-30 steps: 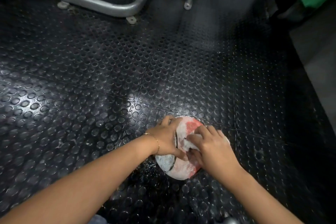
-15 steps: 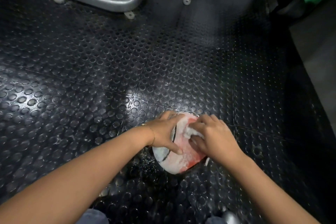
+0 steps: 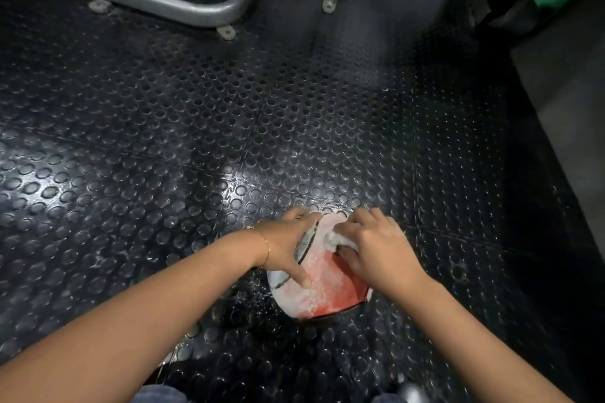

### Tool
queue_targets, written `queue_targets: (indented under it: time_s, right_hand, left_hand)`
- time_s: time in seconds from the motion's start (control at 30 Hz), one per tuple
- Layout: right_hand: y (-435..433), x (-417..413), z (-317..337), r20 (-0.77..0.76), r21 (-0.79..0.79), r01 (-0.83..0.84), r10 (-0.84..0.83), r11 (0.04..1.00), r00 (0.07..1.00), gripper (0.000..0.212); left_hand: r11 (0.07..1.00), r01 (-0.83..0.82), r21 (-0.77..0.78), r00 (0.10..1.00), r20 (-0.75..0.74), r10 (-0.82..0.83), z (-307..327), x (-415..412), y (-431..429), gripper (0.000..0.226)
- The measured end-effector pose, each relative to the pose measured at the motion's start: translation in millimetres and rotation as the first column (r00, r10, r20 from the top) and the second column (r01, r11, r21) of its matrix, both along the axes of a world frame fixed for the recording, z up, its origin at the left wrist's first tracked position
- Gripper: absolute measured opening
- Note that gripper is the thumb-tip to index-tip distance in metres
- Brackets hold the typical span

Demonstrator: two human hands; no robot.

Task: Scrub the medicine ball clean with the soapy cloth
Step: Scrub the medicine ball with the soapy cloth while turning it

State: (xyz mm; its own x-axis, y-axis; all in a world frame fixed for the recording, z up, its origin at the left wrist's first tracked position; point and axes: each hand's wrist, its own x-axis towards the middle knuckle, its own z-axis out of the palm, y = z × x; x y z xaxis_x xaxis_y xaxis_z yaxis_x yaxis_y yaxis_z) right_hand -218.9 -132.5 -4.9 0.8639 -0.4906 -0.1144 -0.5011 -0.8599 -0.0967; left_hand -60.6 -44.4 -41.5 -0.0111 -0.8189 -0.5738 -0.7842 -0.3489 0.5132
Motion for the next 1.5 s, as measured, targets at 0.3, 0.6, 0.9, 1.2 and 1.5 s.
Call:
queue_targets:
  time_s: [0.3, 0.6, 0.9, 1.2, 1.5]
  right_hand:
    - [1.2, -0.4, 1.9, -0.02, 0.0, 0.0, 0.0, 1.0, 1.0, 0.027]
    - [-1.4, 3.5, 4.7, -0.039, -0.013, 0.006, -0.006, 1.0, 0.999, 0.028]
    - [2.7, 3.0, -3.4, 0.025, 0.033, 0.166, -0.167, 0.986, 0.986, 0.026]
    - [2.7, -3.8, -5.5, 0.072, 0.083, 0.126, -0.132, 0.989, 0.989, 0.023]
    - [6.4, 5.2, -1.7, 0.056, 0.043, 0.083, -0.086, 0.996, 0.995, 0.026]
  left_hand:
    - [1.0, -0.002, -0.023, 1.0, 0.025, 0.003, 0.7, -6.7, 5.8, 0.121]
    - [1.0, -0.02, -0.003, 0.999, -0.046, 0.02, 1.3, -5.6, 7.0, 0.121]
    - [0.949, -0.295, 0.108, 0.93, -0.195, 0.311, -7.8, -22.4, 19.8, 0.12]
    - [0.945, -0.326, 0.004, 0.934, -0.155, 0.323, -14.6, -28.9, 25.8, 0.128]
    - [0.941, -0.338, -0.023, 0.93, -0.164, 0.329, -14.5, -29.9, 36.9, 0.121]
